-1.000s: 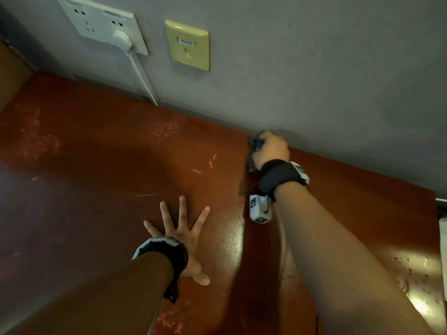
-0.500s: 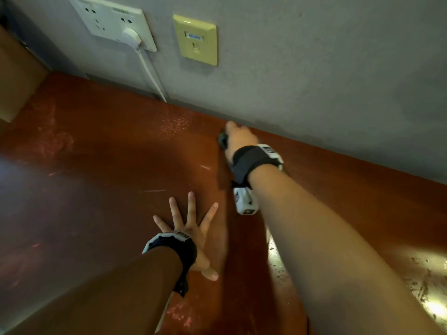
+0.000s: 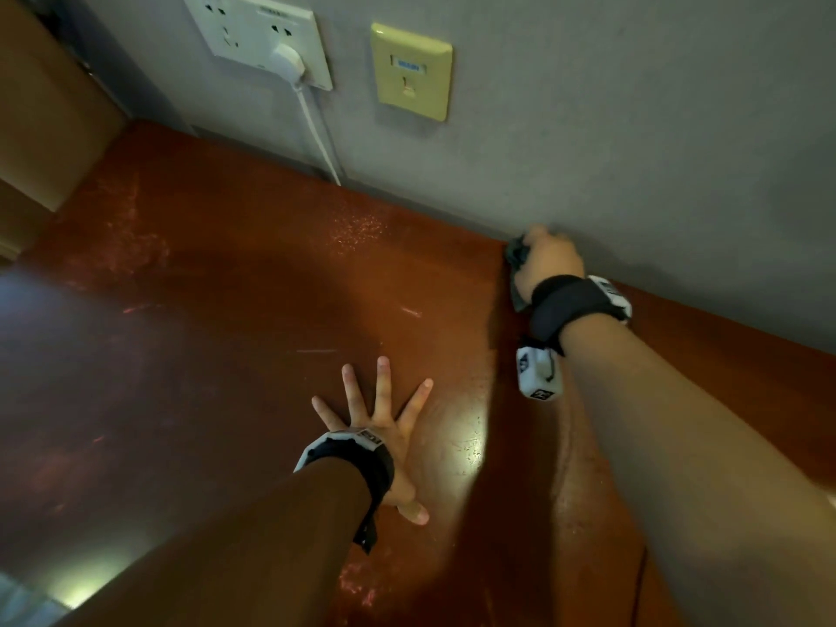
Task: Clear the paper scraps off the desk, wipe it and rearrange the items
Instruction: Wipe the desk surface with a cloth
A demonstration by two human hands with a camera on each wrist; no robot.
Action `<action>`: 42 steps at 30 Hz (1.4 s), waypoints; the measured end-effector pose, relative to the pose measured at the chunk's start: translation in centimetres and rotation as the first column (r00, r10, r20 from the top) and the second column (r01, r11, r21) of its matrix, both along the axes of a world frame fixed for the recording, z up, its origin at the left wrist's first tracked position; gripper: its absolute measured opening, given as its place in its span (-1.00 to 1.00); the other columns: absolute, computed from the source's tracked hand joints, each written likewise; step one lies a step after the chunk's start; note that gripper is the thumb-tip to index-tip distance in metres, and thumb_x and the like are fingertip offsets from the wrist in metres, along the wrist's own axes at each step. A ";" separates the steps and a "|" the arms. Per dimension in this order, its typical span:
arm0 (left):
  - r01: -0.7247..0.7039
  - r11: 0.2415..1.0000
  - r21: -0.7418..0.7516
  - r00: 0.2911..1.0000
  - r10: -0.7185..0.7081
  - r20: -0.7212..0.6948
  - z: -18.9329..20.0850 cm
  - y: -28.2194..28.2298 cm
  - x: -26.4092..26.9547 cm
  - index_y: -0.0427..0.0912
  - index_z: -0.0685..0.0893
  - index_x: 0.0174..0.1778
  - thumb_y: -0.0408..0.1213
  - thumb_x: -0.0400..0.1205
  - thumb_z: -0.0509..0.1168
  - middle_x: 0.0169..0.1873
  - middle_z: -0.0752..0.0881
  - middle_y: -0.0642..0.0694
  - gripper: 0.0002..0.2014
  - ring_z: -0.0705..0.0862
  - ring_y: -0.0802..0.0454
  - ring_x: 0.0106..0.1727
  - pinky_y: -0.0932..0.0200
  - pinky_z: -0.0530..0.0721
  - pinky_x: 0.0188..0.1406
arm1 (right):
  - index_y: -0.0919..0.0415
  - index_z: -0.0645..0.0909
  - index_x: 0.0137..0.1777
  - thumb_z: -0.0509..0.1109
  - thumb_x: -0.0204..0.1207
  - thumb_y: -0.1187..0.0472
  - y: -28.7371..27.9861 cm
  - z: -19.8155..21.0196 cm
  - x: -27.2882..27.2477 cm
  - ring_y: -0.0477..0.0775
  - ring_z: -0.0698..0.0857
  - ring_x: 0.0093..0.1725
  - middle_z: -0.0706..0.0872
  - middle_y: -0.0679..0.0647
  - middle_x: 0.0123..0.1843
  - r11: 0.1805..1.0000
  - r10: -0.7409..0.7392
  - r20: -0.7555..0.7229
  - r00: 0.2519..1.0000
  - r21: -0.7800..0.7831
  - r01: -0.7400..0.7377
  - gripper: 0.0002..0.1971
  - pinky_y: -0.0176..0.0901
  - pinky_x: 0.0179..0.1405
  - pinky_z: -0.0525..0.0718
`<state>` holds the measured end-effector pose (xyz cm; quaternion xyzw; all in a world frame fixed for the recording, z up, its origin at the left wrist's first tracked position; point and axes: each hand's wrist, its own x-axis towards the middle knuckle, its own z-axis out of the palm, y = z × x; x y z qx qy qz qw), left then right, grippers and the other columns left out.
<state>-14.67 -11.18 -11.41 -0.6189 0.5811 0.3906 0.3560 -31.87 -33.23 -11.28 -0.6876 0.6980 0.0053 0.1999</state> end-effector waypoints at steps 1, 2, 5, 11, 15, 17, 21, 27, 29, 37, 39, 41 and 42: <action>0.003 1.000 -0.001 1.000 -0.003 0.000 0.0 0.0 0.0 0.38 -0.77 0.34 0.38 0.12 0.59 0.13 -0.97 -0.17 0.53 -0.83 -0.57 0.21 -0.87 -0.37 0.19 | 0.20 0.48 0.29 0.38 0.46 0.32 0.4 0.2 2.0 0.52 0.65 0.16 0.56 0.43 0.24 0.999 0.054 0.022 0.998 -0.002 -0.054 -0.61 0.13 0.16 0.64; 0.006 1.000 0.001 1.000 -0.006 0.003 0.0 0.0 0.0 0.38 -0.77 0.34 0.38 0.12 0.59 0.14 -0.97 -0.17 0.53 -0.83 -0.57 0.21 -0.87 -0.38 0.18 | 0.16 0.47 0.26 0.37 0.44 0.31 0.9 0.4 4.0 0.51 0.66 0.14 0.57 0.42 0.22 0.994 0.110 0.041 0.993 -0.001 -0.110 -0.62 0.13 0.14 0.65; 0.028 0.999 0.039 0.999 -0.029 0.024 0.2 -0.2 -0.1 0.32 -0.74 0.37 0.37 0.15 0.59 0.19 -0.94 -0.21 0.51 -0.82 -0.60 0.21 -0.88 -0.35 0.19 | 0.07 0.42 0.29 0.27 0.46 0.35 3.6 0.8 10.4 0.47 0.65 0.15 0.54 0.34 0.24 0.954 0.294 0.104 0.950 0.029 -0.298 -0.59 0.15 0.13 0.64; 0.023 0.985 0.173 0.992 -0.044 0.118 0.6 -0.5 -0.7 0.01 -0.36 0.70 0.32 0.46 0.40 0.65 -0.46 -0.23 0.21 -0.66 -0.64 0.41 -0.84 -0.31 0.29 | 0.06 0.38 0.39 0.25 0.46 0.50 9.1 0.8 17.2 0.36 0.51 0.27 0.46 0.23 0.31 0.844 0.499 0.167 0.850 0.129 -0.521 -0.46 0.17 0.07 0.52; 0.029 0.994 0.107 0.996 -0.037 0.075 0.3 -0.3 -0.5 0.14 -0.46 0.64 0.41 0.20 0.54 0.46 -0.74 -0.21 0.44 -0.85 -0.64 0.11 -0.85 -0.35 0.25 | 0.04 0.36 0.38 0.25 0.38 0.52 8.0 0.3 14.9 0.40 0.51 0.28 0.47 0.21 0.32 0.869 0.457 0.205 0.866 0.108 -0.484 -0.40 0.20 0.14 0.59; 0.014 0.998 0.055 0.999 -0.017 0.050 0.1 -0.2 -0.3 0.28 -0.59 0.53 0.37 0.15 0.58 0.25 -0.90 -0.24 0.49 -0.82 -0.61 0.20 -0.85 -0.33 0.25 | 0.05 0.37 0.35 0.24 0.38 0.46 6.4 0.0 12.4 0.46 0.53 0.28 0.49 0.25 0.31 0.901 0.400 0.187 0.897 0.100 -0.423 -0.46 0.22 0.21 0.61; -0.011 1.000 0.000 1.000 0.011 0.004 0.1 0.0 -0.1 0.41 -0.77 0.32 0.35 0.12 0.61 0.13 -0.97 -0.15 0.53 -0.84 -0.53 0.22 -0.86 -0.37 0.21 | 0.11 0.43 0.22 0.31 0.45 0.31 2.5 -0.6 4.0 0.49 0.65 0.16 0.59 0.36 0.20 0.972 0.230 0.073 0.970 0.026 -0.232 -0.66 0.20 0.19 0.64; 0.005 1.000 -0.021 1.000 -0.005 0.010 -0.1 0.2 -0.1 0.37 -0.77 0.34 0.37 0.13 0.60 0.14 -0.97 -0.18 0.53 -0.84 -0.55 0.21 -0.87 -0.36 0.19 | 0.29 0.45 0.38 0.40 0.54 0.33 0.9 -0.7 -7.9 0.50 0.58 0.24 0.54 0.46 0.30 0.998 -0.061 -0.061 0.996 0.025 0.063 -0.58 0.13 0.21 0.57; 0.008 1.000 -0.021 1.000 -0.008 0.008 0.0 0.2 -0.1 0.36 -0.76 0.35 0.38 0.14 0.59 0.14 -0.96 -0.19 0.53 -0.84 -0.56 0.20 -0.88 -0.37 0.17 | 0.28 0.42 0.39 0.37 0.56 0.35 1.1 -0.7 -8.6 0.50 0.57 0.25 0.50 0.44 0.33 0.995 -0.094 -0.067 0.993 0.030 0.096 -0.59 0.15 0.18 0.57; 0.035 0.999 -0.013 0.999 -0.035 -0.002 -0.1 0.0 0.2 0.33 -0.77 0.36 0.40 0.13 0.58 0.16 -0.95 -0.22 0.53 -0.83 -0.60 0.21 -0.89 -0.41 0.09 | 0.23 0.45 0.34 0.40 0.49 0.34 1.0 -0.2 -1.1 0.53 0.60 0.20 0.49 0.42 0.31 0.999 -0.039 -0.060 0.997 0.027 0.041 -0.58 0.20 0.21 0.64; 0.047 0.999 -0.002 0.999 -0.047 -0.015 -0.2 -0.2 0.4 0.33 -0.76 0.37 0.41 0.11 0.58 0.19 -0.94 -0.23 0.54 -0.82 -0.62 0.21 -0.89 -0.43 0.06 | 0.14 0.46 0.28 0.39 0.42 0.32 1.0 0.0 3.8 0.52 0.64 0.15 0.53 0.39 0.26 0.999 0.051 -0.003 0.999 0.011 -0.051 -0.58 0.19 0.20 0.65; 0.059 0.998 0.009 0.998 -0.059 -0.020 -0.6 -0.4 0.5 0.32 -0.73 0.40 0.41 0.11 0.58 0.22 -0.92 -0.25 0.53 -0.81 -0.64 0.21 -0.90 -0.43 0.03 | 0.07 0.45 0.27 0.37 0.40 0.31 1.6 0.1 9.5 0.48 0.67 0.12 0.54 0.32 0.23 0.984 0.173 0.042 0.984 0.020 -0.174 -0.57 0.16 0.16 0.66; 0.074 0.997 0.024 0.997 -0.074 -0.008 -0.7 -0.4 0.4 0.30 -0.69 0.43 0.42 0.13 0.56 0.26 -0.90 -0.26 0.50 -0.80 -0.66 0.22 -0.91 -0.42 0.03 | 0.05 0.44 0.29 0.37 0.40 0.32 2.3 0.2 12.3 0.46 0.67 0.14 0.54 0.29 0.25 0.970 0.236 0.069 0.969 0.032 -0.239 -0.55 0.14 0.14 0.64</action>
